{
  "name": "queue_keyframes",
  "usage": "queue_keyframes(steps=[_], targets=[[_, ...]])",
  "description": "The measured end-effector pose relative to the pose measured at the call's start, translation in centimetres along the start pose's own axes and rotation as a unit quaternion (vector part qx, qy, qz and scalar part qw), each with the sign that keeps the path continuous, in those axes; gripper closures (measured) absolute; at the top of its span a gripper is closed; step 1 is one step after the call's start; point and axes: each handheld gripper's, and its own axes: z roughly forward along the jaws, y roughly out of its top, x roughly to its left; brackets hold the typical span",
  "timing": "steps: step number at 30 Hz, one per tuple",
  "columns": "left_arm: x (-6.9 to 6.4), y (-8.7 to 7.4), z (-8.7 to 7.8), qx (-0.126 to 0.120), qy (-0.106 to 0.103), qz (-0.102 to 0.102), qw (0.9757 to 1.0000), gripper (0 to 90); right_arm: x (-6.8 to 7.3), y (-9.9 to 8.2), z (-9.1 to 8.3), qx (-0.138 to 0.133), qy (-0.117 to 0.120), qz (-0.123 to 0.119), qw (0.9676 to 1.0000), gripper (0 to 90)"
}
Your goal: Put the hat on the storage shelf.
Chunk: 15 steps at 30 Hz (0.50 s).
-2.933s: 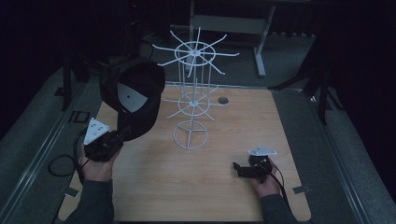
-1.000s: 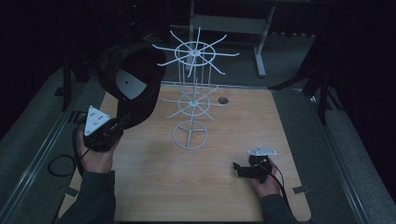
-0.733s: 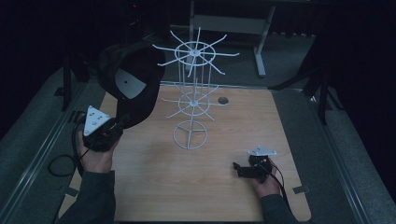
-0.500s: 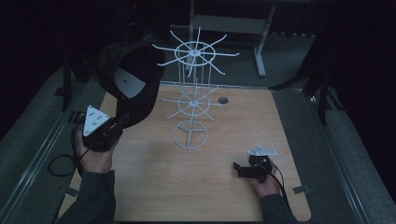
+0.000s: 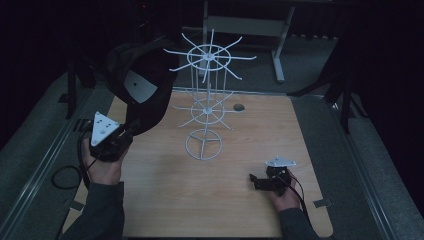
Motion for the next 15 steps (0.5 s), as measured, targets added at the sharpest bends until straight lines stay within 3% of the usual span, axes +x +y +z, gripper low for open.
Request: queue_keyframes(steps=[9, 15], targets=[[-0.35, 0.11, 0.17, -0.003, -0.003, 0.011, 0.9999, 86.5, 0.0, 0.0, 0.0, 0.0, 0.0, 0.0, 1.0, 13.1], [-0.69, -0.12, 0.23, -0.006, -0.002, 0.029, 0.9995, 86.4, 0.01, 0.0, 0.0, 0.0, 0.0, 0.0, 1.0, 13.1]])
